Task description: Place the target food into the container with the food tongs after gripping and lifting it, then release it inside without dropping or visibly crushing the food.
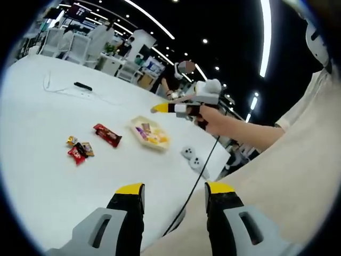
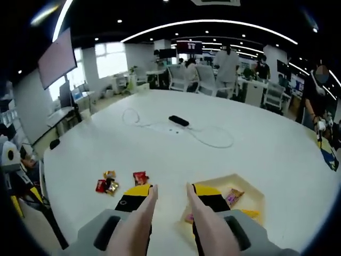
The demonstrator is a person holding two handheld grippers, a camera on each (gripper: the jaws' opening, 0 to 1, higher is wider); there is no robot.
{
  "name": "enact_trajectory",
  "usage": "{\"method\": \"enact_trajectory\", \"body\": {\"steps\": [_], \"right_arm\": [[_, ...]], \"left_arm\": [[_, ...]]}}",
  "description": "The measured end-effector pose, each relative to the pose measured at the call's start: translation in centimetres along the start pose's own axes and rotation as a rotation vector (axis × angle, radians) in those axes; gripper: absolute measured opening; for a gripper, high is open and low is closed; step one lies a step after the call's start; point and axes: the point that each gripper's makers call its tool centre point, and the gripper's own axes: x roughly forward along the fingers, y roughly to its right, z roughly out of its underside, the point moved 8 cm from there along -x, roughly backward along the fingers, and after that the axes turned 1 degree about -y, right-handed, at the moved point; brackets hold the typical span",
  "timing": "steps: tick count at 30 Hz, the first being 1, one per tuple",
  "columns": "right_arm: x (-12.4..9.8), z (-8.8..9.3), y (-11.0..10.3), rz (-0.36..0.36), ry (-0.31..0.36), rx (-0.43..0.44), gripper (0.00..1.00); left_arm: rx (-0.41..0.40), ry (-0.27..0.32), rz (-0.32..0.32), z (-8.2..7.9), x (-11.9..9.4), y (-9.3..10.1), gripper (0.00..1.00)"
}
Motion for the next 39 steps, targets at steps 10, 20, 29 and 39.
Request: {"method": "enact_trajectory", "body": {"steps": [10,20,29,39], "right_arm": [[1.9,-0.4,-1.6,-0.054,-0.028,-0.035,0.28],[3.0,-0.2,-3.0,-0.100,-0.057,-0.054,0.29],[3.8,0.4,-4.1,-0.131,-0.093,-0.087,0.29],[4.7,0.5,-5.1,-0.156,-0.121,-0.106,0.29]], "left_arm": [[-0.030,0.020,-0.039,0.5,-1.6,-0.9,0.45],[-0.041,0.037,-0.058,0.5,-2.0,-1.1,0.45],[-0.059,0.038,-0.071,1.0,-2.7,-1.3,0.45],[-0.061,0.052,-0.075,0.8,-2.8,-1.6,0.45]]}}
